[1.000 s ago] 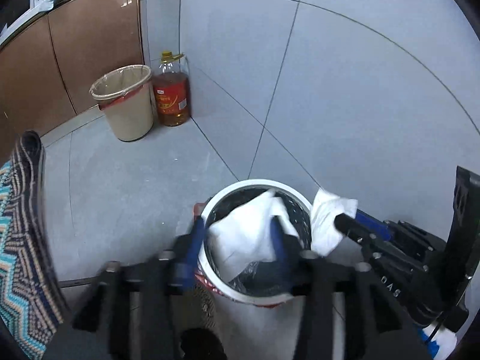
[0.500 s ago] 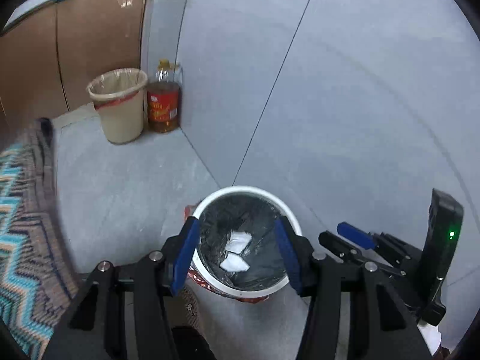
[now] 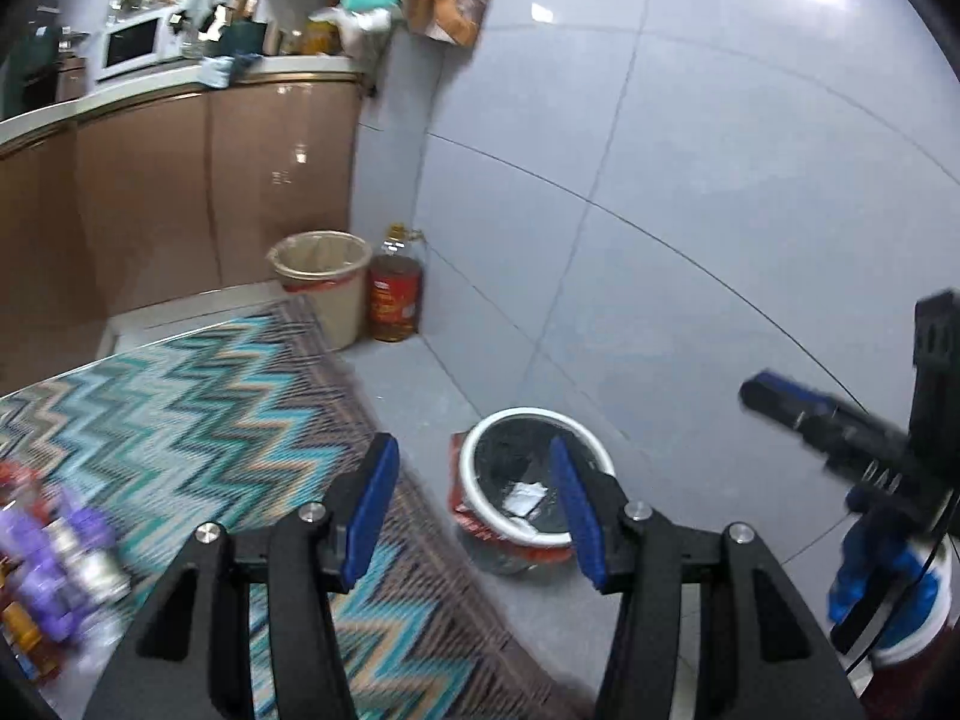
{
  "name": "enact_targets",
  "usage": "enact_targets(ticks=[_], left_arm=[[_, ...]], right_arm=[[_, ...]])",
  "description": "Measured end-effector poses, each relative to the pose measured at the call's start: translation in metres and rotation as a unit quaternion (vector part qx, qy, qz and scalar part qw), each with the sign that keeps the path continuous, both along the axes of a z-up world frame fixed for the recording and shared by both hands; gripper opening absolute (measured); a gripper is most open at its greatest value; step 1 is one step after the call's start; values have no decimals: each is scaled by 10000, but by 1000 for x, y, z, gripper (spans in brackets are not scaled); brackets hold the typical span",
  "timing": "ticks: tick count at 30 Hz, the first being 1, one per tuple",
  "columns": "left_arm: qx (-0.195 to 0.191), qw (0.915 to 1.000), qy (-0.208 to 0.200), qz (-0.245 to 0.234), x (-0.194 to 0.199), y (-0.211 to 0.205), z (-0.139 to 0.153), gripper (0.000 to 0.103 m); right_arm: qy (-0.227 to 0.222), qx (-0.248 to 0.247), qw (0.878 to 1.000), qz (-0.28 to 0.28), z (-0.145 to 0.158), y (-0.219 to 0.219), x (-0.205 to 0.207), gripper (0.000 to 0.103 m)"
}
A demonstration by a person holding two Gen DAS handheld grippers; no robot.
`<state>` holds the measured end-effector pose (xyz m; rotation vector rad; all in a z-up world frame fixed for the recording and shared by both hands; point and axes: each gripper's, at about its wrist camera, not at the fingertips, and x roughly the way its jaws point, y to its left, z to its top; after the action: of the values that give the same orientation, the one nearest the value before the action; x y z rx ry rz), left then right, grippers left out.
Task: Collect trash
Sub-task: 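Grasp the clear red-tipped wrapper with the left tool while the right tool grasps the snack bag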
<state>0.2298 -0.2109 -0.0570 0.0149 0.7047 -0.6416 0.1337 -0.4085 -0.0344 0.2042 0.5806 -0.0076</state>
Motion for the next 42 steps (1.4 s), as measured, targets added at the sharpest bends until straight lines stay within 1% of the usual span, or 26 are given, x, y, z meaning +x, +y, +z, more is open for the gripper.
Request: enact_targets(ticks=[1, 3, 6, 9, 14, 17, 19, 21, 24, 26, 29, 33, 38, 42], left_arm=[[-14, 10000, -10, 39, -5, 10, 2, 51], [-53, 9997, -51, 218, -16, 49, 8, 51], [-118, 9986, -108, 495, -31, 99, 11, 51], [-137, 9961, -175, 850, -42, 151, 13, 55], [-97, 9890, -283, 1451, -57, 237, 8, 55], [-36, 9849, -256, 1710, -62, 277, -1, 55], [-7, 9819, -197, 1884, -62, 297, -8, 55], [-4, 9781, -116, 2076, -60, 319, -19, 55], [-55, 9737, 37, 2276, -53, 341, -32, 55], [-20, 9716, 120, 2364, -49, 350, -41, 55], [-11, 9688, 384, 2449, -34, 362, -60, 55], [-85, 9676, 693, 2426, -14, 366, -83, 54], [-244, 9695, 894, 2267, 5, 362, -97, 54], [-302, 9707, 1029, 2152, 15, 358, -107, 44]], right_arm=[[-61, 27, 9999, 82, 5, 8, 0, 41], [-195, 104, 9992, 329, 18, 31, -4, 41], [-299, 63, 9974, 649, 28, 66, -5, 42], [-354, 101, 9943, 1001, 34, 99, -6, 43], [-311, 81, 9876, 1535, 32, 150, 0, 44], [-210, 159, 9824, 1849, 26, 179, 8, 45], [-124, 164, 9784, 2058, 20, 201, 14, 45], [-25, 206, 9726, 2315, 14, 225, 23, 45], [88, 220, 9639, 2653, 7, 259, 35, 50], [157, 238, 9573, 2878, 1, 281, 42, 54], [290, 256, 9465, 3203, -10, 310, 58, 57], [561, 305, 9353, 3482, -30, 344, 84, 59], [843, 206, 9247, 3707, -52, 370, 111, 59], [1007, 183, 9198, 3789, -63, 386, 127, 60]])
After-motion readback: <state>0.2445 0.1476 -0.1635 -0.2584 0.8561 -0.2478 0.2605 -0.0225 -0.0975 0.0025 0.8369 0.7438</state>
